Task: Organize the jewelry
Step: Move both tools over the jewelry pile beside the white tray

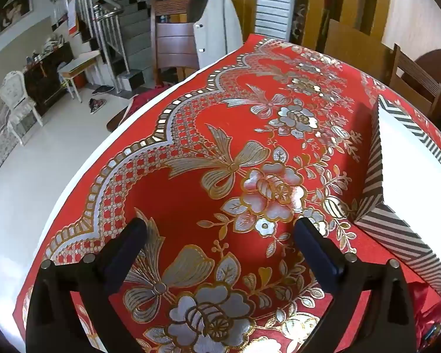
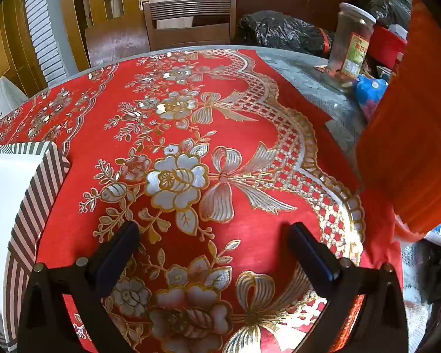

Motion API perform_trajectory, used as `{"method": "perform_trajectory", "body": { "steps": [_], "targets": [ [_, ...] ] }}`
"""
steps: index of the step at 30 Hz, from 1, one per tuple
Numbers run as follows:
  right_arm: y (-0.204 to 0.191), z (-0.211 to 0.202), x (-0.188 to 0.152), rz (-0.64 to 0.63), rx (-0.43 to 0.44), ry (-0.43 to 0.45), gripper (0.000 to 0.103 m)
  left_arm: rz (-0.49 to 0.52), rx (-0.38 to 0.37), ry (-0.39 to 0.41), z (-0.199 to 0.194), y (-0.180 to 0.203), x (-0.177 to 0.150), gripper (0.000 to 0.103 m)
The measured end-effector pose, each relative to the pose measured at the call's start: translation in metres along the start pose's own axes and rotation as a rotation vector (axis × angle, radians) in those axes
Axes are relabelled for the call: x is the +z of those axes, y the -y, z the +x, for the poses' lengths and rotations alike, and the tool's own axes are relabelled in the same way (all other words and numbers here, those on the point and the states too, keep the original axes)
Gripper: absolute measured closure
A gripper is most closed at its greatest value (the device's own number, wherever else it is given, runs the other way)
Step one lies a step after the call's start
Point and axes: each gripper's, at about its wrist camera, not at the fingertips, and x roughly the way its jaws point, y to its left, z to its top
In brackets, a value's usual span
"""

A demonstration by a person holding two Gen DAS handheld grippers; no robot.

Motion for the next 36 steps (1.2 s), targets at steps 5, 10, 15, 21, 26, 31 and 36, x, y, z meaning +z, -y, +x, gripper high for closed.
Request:
{"method": "perform_trajectory", "body": {
  "steps": [5,10,15,21,26,31,36],
  "targets": [
    [0.000,0.000,0.000,0.000,-0.001,0.000,0.000,-0.001,0.002,-0.011,-0.008,-0.005,-0.009,0.007],
    [0.003,-0.003,-0.003,-0.006,0.011,-0.005,0.000,0.049,-0.012,-0.020,-0.028,0.003,-0.018,0.031],
    [0.002,-0.033,-0.022,0.033,-0.001,-0.036,0.004,0.101,-0.022,0.019,-0.059,0.015,-0.032,0.036],
    [-0.026,-0.112,-0.050,-0.012,0.121,0.034,0.004,0.123,-0.085,0.074,-0.105,0.030,-0.045,0.036],
    [-0.065,-0.171,-0.082,-0.075,0.222,0.114,0.004,0.161,-0.087,0.112,-0.132,0.054,-0.059,0.036],
    [-0.107,-0.197,-0.107,-0.120,0.303,0.118,0.004,0.189,-0.135,0.117,-0.153,0.072,-0.072,0.036],
    [-0.134,-0.212,-0.128,-0.177,0.293,0.141,0.004,0.215,-0.144,0.129,-0.166,0.080,-0.081,0.036]
  ]
}}
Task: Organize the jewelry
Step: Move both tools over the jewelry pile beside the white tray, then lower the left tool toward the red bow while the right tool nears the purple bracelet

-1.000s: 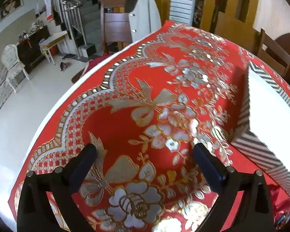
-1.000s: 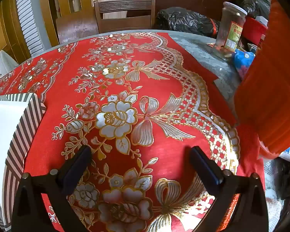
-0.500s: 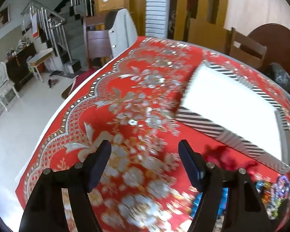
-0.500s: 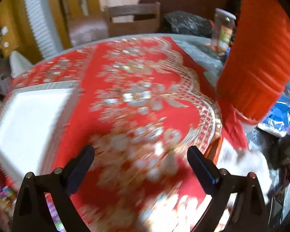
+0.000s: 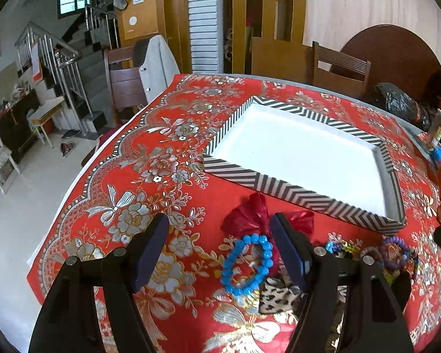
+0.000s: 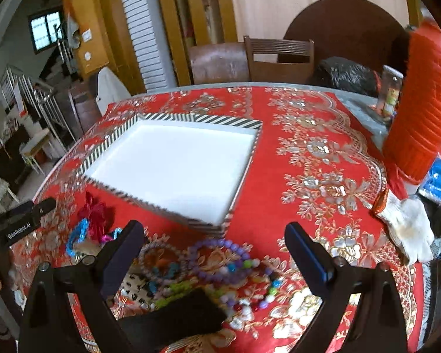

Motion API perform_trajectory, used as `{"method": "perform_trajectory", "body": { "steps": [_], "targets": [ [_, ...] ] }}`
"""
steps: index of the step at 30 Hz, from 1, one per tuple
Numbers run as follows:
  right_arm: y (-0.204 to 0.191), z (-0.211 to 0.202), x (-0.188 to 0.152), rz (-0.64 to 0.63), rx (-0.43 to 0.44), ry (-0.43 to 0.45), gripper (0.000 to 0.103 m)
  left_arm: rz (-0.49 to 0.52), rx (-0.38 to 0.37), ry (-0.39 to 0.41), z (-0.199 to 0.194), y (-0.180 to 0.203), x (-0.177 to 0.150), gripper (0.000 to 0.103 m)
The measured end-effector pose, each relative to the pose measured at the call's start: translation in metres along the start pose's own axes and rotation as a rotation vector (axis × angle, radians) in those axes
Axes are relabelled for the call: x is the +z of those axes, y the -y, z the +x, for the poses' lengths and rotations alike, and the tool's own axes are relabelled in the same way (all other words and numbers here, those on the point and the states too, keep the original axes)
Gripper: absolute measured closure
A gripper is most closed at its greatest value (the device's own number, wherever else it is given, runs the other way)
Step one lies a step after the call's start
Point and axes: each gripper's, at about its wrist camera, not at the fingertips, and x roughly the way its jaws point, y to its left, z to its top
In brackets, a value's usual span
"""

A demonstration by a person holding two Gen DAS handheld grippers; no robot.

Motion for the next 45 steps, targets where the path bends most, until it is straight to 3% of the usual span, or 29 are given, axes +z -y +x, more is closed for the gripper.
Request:
{"method": "perform_trajectory", "body": {
  "steps": [10,26,35,45],
  "targets": [
    [-0.006,-0.001,-0.004,-0.025,0.022,-0.004,0.004,0.002,-0.011,-0.034,-0.002,0.000,-0.019,0.036],
    [-0.019,0.002,0.000,-0.083,-0.004,-0.004,0.004,-0.005,-0.062,-0.057,-0.010,0.001,-0.020,0.036],
    [-0.026,-0.005,0.000,-0.094,0.001,0.003,0.004,0.027,-0.088,-0.042,-0.016,0.013,-0.021,0.036],
    [-0.010,-0.022,-0.002,-0.055,-0.051,0.009,0.004,0.056,-0.102,-0.014,-0.022,0.027,-0.012,0.036]
  ]
}}
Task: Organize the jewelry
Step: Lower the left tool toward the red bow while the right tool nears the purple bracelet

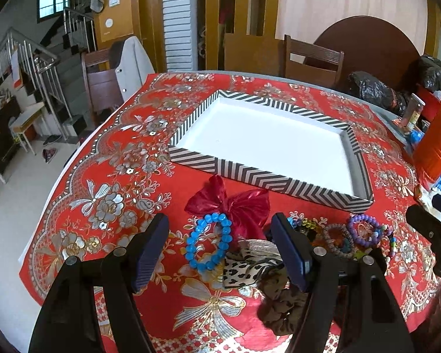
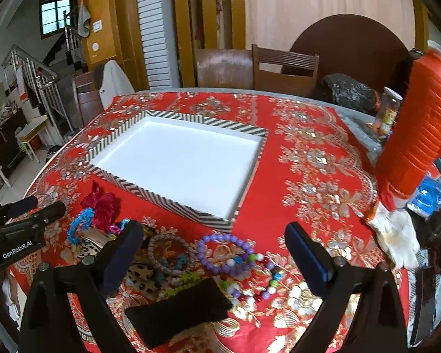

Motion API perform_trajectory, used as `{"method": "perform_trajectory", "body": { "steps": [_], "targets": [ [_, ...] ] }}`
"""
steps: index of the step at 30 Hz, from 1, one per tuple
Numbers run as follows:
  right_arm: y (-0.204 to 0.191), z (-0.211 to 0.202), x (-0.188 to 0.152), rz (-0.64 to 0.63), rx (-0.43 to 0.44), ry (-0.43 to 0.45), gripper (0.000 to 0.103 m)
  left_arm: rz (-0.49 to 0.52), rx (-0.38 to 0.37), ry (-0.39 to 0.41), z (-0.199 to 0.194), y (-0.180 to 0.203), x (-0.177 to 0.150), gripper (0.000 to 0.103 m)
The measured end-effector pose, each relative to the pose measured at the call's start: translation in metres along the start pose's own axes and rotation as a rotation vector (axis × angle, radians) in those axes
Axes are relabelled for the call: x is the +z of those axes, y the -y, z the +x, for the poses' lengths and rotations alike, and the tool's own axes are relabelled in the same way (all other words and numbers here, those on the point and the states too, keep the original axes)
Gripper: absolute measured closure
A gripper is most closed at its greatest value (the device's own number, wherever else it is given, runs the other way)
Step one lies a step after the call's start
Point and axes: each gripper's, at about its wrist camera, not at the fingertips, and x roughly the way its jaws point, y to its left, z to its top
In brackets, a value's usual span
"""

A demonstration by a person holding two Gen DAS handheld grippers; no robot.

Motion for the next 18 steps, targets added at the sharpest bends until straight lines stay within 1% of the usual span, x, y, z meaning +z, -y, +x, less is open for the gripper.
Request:
{"method": "perform_trajectory", "body": {
  "steps": [9,18],
  "targets": [
    [0.006,-0.013,-0.002,0.023,-0.001,0.011,0.004,0.030,-0.012,0.008,-0.004,0.019,0.001,0.036],
    [0.005,-0.015,-0.007,0.032,0.016,0.000,0.004,0.050,-0.010,0.010,-0.008,0.027,-0.002,0.036]
  ]
}}
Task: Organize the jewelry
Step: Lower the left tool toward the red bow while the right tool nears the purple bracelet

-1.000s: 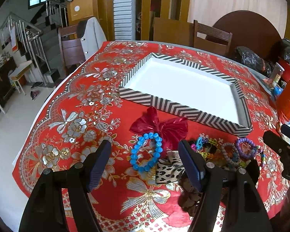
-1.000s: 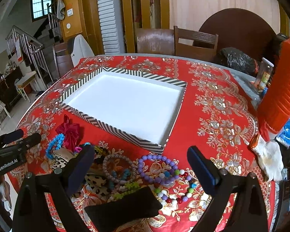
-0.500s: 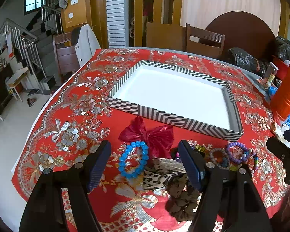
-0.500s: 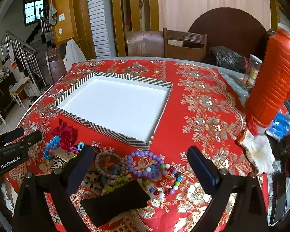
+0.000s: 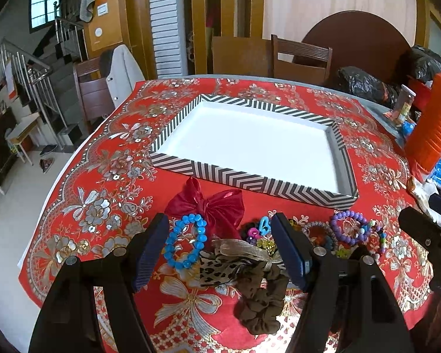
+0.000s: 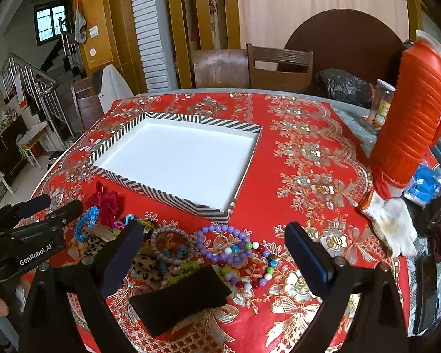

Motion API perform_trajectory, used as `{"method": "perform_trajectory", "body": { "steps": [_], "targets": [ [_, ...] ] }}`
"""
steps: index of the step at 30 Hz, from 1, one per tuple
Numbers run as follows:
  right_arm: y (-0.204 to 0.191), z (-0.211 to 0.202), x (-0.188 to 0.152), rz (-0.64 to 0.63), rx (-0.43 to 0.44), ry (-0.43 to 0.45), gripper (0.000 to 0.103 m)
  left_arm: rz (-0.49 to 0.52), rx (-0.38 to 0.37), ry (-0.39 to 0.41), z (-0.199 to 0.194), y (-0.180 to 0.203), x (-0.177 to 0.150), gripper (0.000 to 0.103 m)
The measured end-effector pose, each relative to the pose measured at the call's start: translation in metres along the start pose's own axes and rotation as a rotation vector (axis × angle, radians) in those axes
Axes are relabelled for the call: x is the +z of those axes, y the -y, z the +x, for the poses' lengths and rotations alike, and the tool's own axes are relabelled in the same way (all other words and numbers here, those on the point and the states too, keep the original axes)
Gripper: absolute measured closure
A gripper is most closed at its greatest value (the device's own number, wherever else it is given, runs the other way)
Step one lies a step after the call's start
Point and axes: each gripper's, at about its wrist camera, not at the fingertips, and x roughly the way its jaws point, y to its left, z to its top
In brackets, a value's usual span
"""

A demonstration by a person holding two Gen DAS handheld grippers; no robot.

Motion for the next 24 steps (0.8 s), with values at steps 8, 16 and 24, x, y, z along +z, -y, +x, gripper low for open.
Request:
{"method": "perform_trajectory", "body": {
  "steps": [8,16,24],
  "targets": [
    [0.002,-0.004,-0.002,0.016,-0.003,-0.010,0.004,0.018,-0.011,-0.006,-0.003,0.006,-0.003,0.036],
    [0.004,-0.007,-0.005,0.021,-0.004,-0.017,0.004,0.021,-0.018,-0.001,-0.006,0.010,-0.002,0.036],
    [0.003,-0.008,-0.007,0.020,-0.001,-0.021,0.004,0.022,-0.024,-0.007,-0.005,0.012,-0.004,0.036]
  ]
}}
